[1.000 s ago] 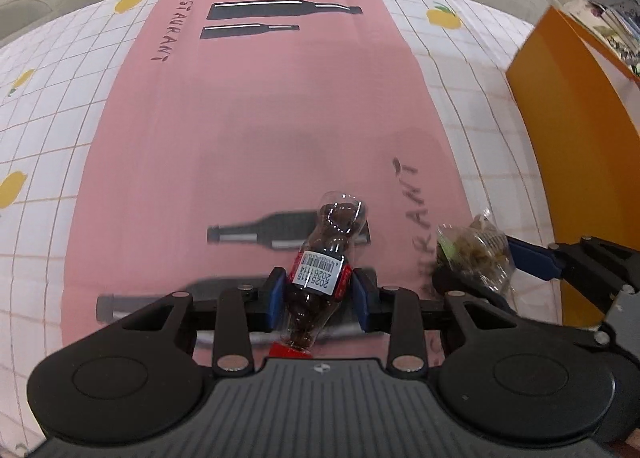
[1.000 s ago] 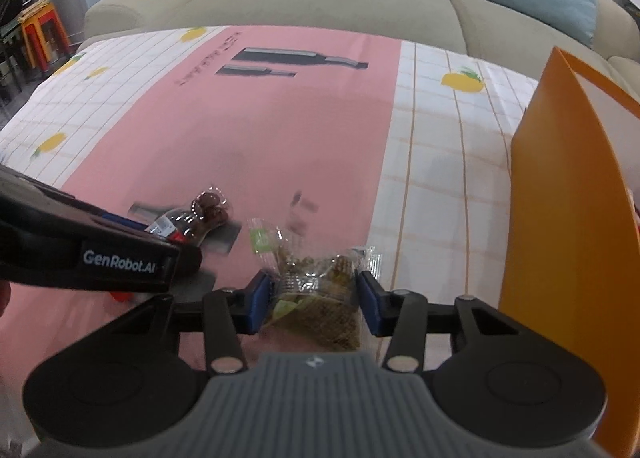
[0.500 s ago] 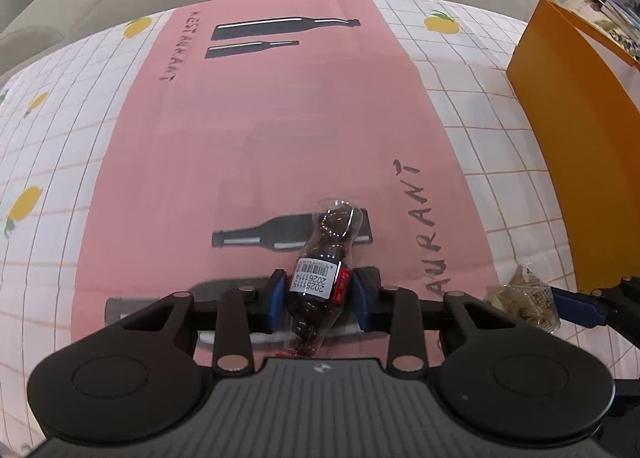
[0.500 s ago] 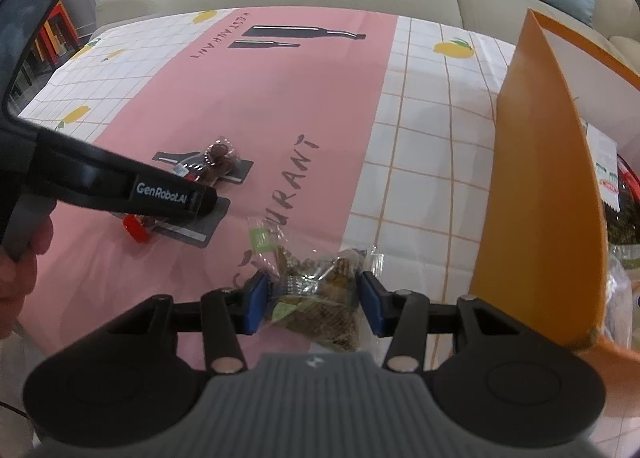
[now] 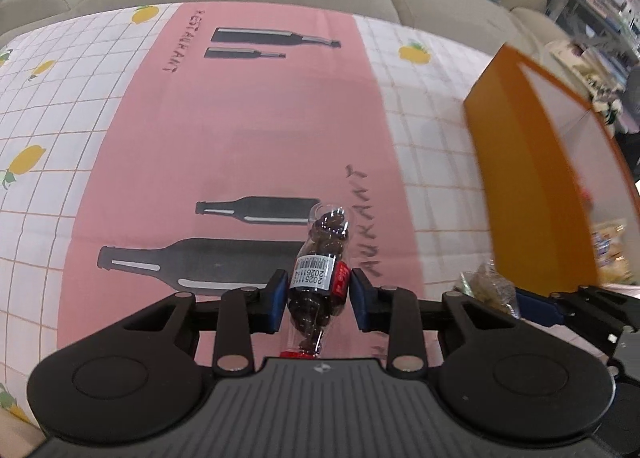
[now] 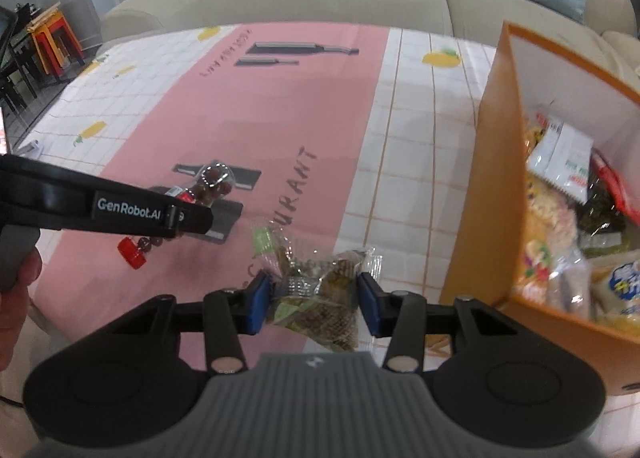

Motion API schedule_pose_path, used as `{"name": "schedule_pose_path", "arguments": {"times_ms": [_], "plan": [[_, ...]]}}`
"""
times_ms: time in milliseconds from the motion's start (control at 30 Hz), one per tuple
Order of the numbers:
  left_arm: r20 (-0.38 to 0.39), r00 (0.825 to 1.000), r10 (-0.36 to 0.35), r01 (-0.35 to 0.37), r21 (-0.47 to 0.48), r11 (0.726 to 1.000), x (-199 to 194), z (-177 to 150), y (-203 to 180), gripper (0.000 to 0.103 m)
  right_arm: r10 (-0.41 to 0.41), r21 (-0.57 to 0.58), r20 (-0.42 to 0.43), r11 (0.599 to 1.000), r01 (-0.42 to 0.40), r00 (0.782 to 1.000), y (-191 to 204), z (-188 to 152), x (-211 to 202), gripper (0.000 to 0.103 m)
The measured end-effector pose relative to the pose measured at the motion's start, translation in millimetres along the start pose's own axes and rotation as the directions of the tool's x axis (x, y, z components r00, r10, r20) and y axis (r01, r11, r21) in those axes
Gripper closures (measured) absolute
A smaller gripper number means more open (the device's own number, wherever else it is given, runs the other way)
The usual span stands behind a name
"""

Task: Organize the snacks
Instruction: 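Lift both snacks and carry them over the orange box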

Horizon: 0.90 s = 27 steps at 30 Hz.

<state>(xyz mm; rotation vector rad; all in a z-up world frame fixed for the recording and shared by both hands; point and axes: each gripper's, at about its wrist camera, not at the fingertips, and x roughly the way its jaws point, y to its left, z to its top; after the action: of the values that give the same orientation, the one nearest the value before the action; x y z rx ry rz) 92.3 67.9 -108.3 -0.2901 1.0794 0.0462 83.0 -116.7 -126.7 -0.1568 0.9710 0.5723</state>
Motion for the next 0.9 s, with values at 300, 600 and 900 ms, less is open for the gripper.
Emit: {"name": "schedule_pose_path", "arguments": {"times_ms": [300, 600, 900], "plan": [[0.075, 0.991, -0.107, 0.103, 0.058, 0.993, -55, 27, -45, 0.067, 0.018, -0.028, 0.129, 1.0, -0.014, 0.991, -11, 22, -59, 0.059], [0.086, 0.975, -0.207, 0.183, 0.228, 0.956, -66, 61, -125, 0.067, -0.038, 0.013, 0.189, 0.999, 0.036, 0.981, -74, 38, -106, 0.059], [-0.018, 0.962, -0.272, 0.261, 0.349, 0.9, -32, 85, -198, 0.067, -0.174, 0.034, 0.158, 0.985, 0.171, 0.972, -154, 44, -122, 0.059]]}}
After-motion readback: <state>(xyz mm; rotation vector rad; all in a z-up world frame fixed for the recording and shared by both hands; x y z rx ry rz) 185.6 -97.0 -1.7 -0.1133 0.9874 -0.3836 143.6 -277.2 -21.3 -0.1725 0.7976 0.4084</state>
